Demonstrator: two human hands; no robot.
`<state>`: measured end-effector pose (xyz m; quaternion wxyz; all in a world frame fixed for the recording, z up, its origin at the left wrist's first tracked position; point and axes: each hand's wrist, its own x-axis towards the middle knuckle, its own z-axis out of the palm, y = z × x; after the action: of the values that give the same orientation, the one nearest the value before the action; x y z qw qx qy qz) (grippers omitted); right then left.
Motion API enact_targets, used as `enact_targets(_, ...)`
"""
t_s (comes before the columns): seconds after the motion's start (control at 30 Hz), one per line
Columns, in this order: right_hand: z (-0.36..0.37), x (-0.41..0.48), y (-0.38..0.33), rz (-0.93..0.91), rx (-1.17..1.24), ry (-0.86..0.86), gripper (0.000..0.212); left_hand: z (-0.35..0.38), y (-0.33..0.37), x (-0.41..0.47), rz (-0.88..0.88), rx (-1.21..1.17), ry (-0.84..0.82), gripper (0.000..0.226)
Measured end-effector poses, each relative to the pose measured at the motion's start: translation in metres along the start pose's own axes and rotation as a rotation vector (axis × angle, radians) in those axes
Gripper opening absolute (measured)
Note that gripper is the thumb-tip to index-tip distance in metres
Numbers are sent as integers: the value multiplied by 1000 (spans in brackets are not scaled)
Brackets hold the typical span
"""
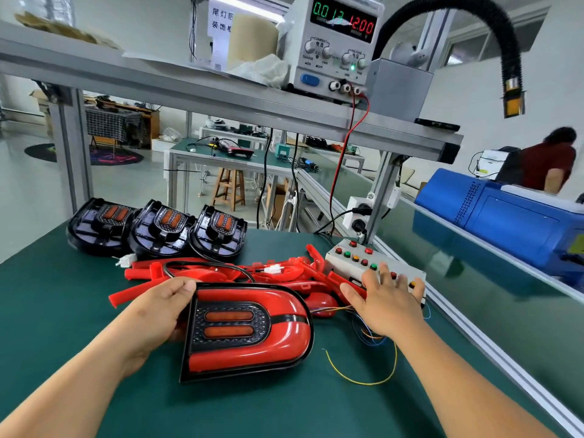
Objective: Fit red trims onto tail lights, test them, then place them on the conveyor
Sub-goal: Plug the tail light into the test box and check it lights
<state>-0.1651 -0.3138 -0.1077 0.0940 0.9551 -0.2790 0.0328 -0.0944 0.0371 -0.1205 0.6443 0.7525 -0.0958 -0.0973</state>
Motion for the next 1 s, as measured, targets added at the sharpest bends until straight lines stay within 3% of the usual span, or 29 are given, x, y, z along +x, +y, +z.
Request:
enact_targets(0.33, -1, -3, -2, -19, 40, 0, 107, -3, -4, 4, 36, 39, -11, 28)
enact_targets(0.73, -15, 10, -2, -31, -11, -5, 117, 1, -3, 3, 23, -15, -7, 29)
enact_targets(1.0, -16, 28, -20, -127, 36, -96, 109, -3, -3, 2, -10, -6, -26, 31)
